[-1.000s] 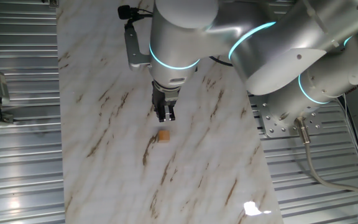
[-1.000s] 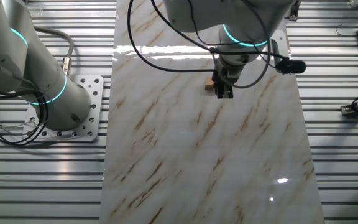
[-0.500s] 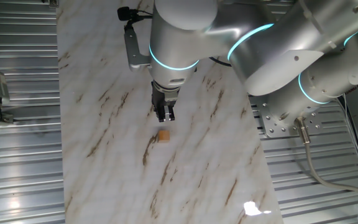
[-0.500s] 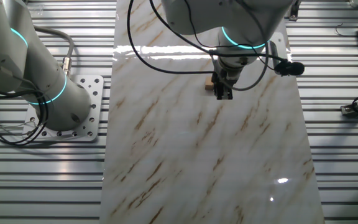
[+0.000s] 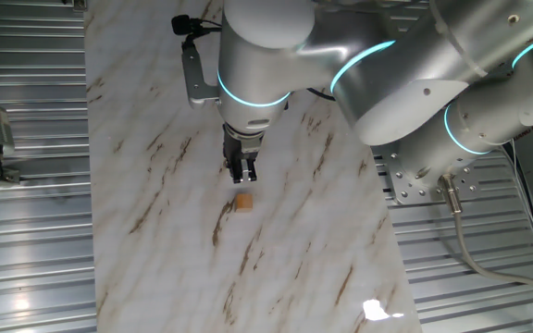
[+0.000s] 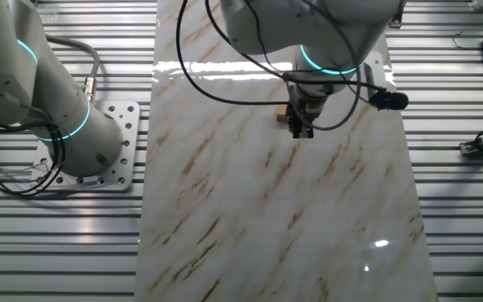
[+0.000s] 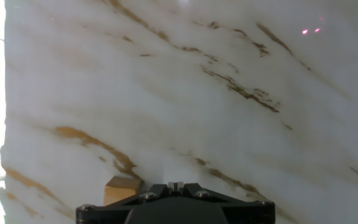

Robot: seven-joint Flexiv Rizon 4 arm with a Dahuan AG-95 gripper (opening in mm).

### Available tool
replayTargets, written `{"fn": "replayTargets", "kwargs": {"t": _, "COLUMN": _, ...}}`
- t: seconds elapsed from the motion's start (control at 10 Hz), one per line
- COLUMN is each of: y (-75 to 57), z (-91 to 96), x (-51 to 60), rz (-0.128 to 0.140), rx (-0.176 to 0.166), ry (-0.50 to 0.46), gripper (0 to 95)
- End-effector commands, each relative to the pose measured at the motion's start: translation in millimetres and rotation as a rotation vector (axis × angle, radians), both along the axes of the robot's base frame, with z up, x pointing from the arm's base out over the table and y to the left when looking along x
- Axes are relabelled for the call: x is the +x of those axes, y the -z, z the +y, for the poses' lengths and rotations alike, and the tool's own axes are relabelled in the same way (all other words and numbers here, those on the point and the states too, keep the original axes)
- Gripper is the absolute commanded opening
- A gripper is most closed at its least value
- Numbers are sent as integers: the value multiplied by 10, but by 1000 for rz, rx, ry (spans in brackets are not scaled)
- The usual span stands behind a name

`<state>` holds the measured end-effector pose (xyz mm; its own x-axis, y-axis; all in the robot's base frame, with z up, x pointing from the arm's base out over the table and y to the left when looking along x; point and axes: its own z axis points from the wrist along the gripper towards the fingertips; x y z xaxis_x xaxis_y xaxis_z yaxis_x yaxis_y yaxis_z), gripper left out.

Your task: Use the gripper to push the small block from left to right

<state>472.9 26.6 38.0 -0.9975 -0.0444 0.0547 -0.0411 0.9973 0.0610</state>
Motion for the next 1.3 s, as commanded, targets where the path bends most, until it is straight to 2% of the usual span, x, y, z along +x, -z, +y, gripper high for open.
{"fn": "replayTargets", "kwargs": {"t": 0.1, "y": 13, "z": 20, "x": -4, "rz": 2, "rx": -5, "ry": 9, "gripper": 0}}
{"fn": "replayTargets", "kwargs": {"t": 0.8, "y": 33, "z": 16, "x": -13, "rz": 32, "rx": 2, "ry": 29, "gripper": 0}}
{"fn": "replayTargets", "kwargs": {"t": 1.3, "y": 62, "z": 41, "x": 9, "rz": 26, "rx": 1, "ry": 4, "gripper": 0}}
